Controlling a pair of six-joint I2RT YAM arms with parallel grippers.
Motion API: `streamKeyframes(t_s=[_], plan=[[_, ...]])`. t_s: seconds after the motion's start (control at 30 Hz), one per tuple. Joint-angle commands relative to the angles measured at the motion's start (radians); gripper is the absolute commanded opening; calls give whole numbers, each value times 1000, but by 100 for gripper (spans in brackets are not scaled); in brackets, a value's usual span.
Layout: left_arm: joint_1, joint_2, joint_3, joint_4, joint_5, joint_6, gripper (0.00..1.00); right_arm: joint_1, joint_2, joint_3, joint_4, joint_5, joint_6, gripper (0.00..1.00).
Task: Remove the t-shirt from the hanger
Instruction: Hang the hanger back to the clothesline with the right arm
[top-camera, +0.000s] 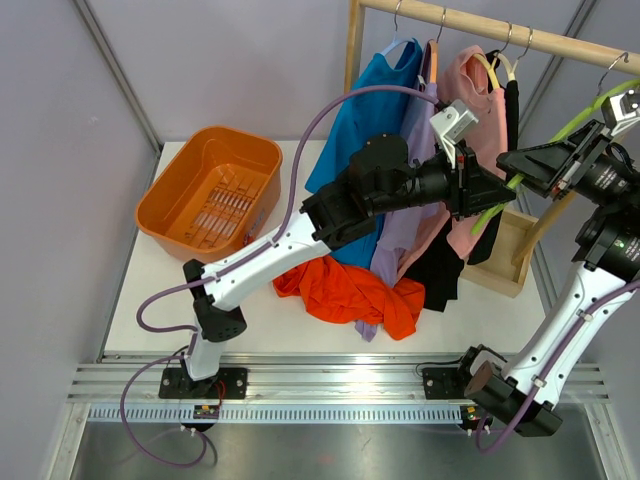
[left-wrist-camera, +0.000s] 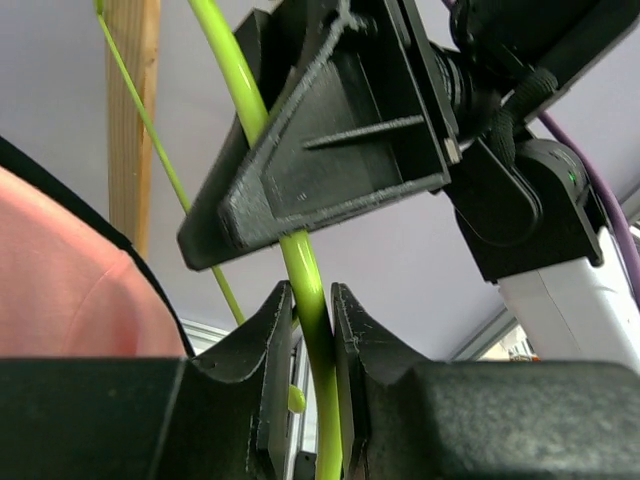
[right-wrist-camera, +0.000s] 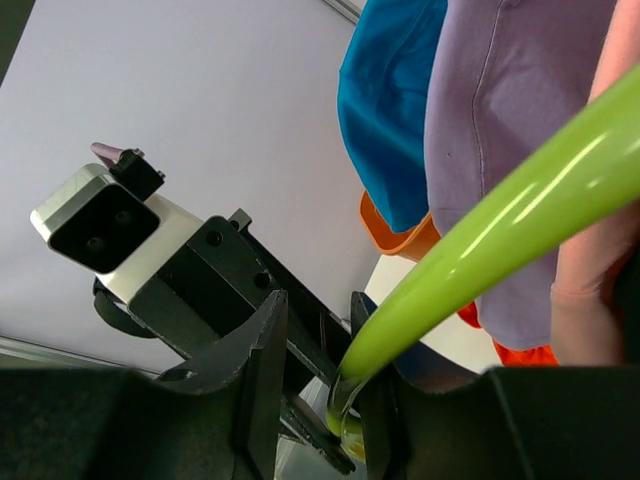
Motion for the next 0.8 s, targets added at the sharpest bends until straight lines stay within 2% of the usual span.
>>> streamKeyframes(t_s=[0.0,0.2,0.3,0.33,0.6,0.63,0.73,0.77], plan=[[-7,-52,-8,103,-84,33,0,9,-51,-12,-11,-69,-28,37],[-19,-86,-71,135,-114,33,0,9,-88,-35,-39,-57,-37,29],[-22,-104,-96,149,-119,32,0,9,-103,-44,-48,-44,-37,9],[-22,-109,-119,160,-119,30,0,9,-105,-44,-50,-41,-37,0],[-28,-210,-271,241,-85,10,1,7,-120,-77,-50,-44,-22,0],[-28,-216,-281,243,-84,9,9,7,-117,-81,-45,-51,-20,0],[-27,-257,-329,247,-78,18,21,9,-91,-85,-25,-72,-17,0],[-27,-268,-341,247,-79,24,30,7,-73,-84,-22,-83,-18,0]])
